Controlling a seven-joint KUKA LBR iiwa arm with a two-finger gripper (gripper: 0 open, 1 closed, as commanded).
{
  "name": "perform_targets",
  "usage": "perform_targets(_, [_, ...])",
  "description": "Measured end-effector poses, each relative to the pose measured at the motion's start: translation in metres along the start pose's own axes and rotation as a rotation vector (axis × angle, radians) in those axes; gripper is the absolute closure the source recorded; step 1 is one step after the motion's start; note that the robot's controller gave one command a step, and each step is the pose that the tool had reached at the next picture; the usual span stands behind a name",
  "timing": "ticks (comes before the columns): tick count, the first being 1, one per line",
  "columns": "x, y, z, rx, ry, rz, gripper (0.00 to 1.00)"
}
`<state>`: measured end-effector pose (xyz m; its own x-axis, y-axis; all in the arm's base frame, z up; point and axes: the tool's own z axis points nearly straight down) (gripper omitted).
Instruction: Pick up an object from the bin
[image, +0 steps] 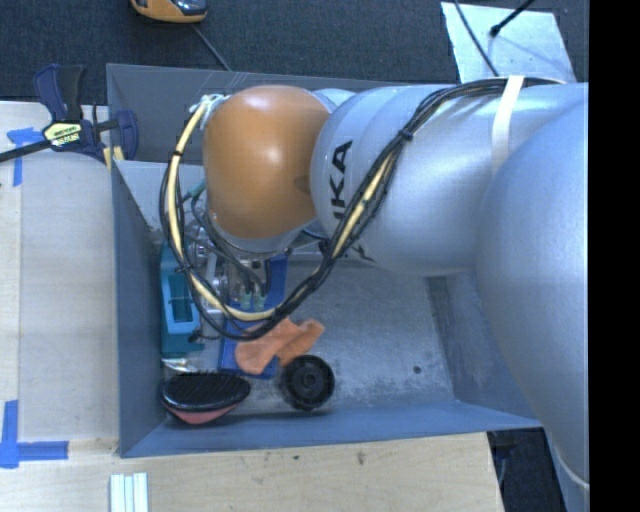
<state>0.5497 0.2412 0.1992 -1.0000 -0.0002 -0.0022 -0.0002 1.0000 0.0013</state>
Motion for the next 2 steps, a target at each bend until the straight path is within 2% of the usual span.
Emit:
perform_targets(1, [-0.002, -0.024, 0.057, -0.002, -0.005, 0.021, 0.0])
perform_targets(2, [0.008, -0.034, 0.104, 0.001, 0.001, 0.086, 0.0])
